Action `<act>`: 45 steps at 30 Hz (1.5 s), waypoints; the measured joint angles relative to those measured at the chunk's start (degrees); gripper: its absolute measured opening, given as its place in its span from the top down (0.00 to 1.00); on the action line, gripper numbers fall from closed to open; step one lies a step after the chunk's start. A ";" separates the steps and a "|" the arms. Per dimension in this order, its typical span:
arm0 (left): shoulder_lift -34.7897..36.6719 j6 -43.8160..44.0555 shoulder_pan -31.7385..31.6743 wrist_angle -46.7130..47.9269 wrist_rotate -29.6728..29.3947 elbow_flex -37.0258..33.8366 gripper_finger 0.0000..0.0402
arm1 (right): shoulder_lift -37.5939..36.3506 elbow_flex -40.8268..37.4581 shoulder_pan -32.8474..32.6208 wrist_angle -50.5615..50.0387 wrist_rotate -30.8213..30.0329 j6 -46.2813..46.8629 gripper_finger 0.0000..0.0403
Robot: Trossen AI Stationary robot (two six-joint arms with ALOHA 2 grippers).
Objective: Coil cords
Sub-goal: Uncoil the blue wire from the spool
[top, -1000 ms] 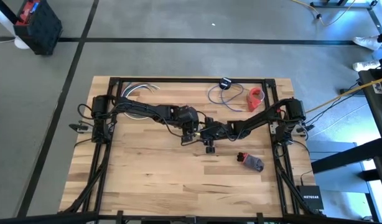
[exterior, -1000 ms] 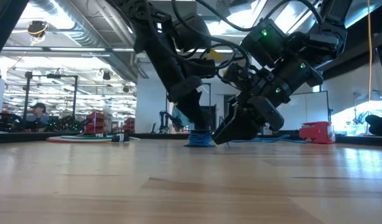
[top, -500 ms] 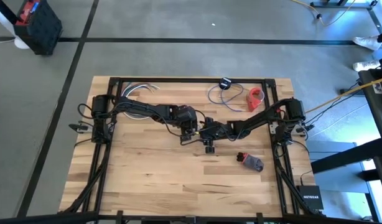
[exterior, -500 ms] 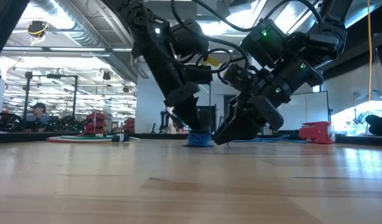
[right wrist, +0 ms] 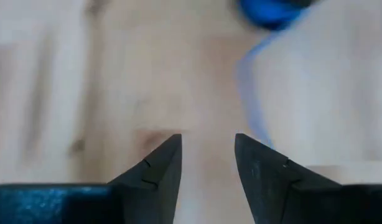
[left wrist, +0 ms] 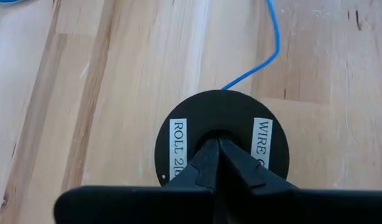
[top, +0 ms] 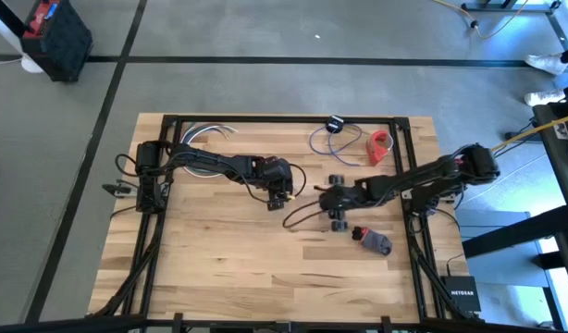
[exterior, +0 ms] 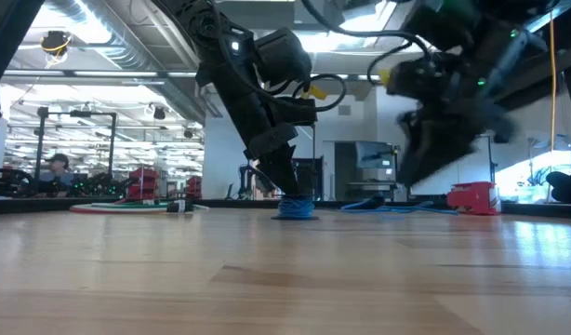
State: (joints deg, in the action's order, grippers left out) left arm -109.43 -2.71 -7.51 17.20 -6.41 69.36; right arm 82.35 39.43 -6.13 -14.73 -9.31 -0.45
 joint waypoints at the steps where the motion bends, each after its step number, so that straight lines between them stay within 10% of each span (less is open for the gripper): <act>1: 0.00 0.17 0.00 0.10 0.02 0.00 1.00 | -0.34 -0.38 0.09 1.95 -3.00 0.01 0.62; 5: 0.00 0.78 0.00 -0.05 0.02 -0.02 0.99 | 1.93 -4.29 1.55 22.93 -10.36 -1.75 0.62; 10: 0.00 0.80 0.00 -0.08 0.04 -0.04 0.99 | 10.36 -6.81 6.88 42.78 -4.02 -2.86 0.62; 45: -0.02 0.82 0.02 -0.16 0.04 -0.15 0.99 | 28.24 -2.53 12.61 56.63 0.16 -3.08 0.70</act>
State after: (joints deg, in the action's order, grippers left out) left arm -109.45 -1.89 -7.49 17.04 -6.37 69.21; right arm 110.59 36.91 6.48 41.89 -9.15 -3.53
